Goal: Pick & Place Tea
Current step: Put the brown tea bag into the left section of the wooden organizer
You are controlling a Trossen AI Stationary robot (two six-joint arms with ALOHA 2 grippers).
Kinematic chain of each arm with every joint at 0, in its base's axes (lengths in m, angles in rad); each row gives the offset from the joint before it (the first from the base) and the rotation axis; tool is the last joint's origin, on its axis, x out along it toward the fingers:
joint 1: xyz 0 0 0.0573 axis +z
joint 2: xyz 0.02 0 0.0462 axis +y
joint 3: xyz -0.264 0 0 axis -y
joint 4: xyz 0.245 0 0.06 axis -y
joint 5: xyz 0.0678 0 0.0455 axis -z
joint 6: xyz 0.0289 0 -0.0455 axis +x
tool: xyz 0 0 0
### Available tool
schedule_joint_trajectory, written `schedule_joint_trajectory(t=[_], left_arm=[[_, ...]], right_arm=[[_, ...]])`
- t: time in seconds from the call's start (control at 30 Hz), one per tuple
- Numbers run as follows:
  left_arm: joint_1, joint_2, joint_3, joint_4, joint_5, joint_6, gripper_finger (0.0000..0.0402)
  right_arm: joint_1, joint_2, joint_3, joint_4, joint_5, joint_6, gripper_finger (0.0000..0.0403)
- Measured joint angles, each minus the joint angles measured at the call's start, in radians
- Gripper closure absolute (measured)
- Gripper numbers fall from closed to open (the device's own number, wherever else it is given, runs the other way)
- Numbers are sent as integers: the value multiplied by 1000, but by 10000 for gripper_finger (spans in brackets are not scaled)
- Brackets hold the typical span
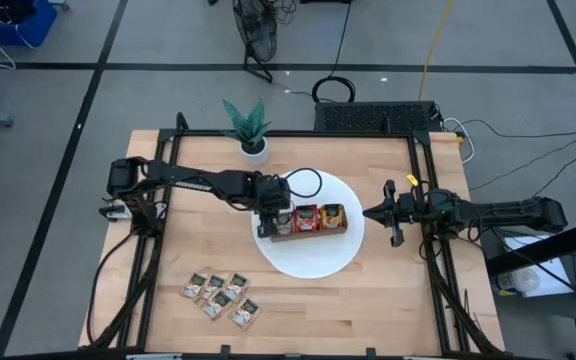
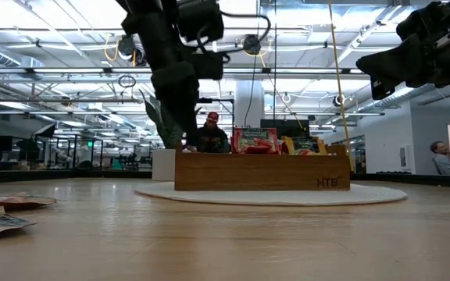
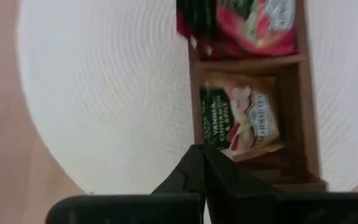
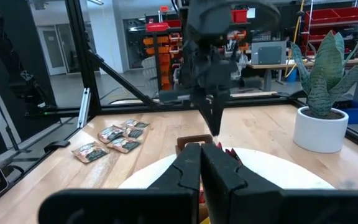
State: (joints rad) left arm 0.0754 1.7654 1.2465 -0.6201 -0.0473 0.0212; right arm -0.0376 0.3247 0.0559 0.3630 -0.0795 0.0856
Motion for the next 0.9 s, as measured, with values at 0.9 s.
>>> schedule_joint_trajectory(t=[0.9], left_arm=[[-91, 88, 1, 110, 48, -101, 400]], right_arm=[[0, 4, 0, 3, 0, 0, 399]])
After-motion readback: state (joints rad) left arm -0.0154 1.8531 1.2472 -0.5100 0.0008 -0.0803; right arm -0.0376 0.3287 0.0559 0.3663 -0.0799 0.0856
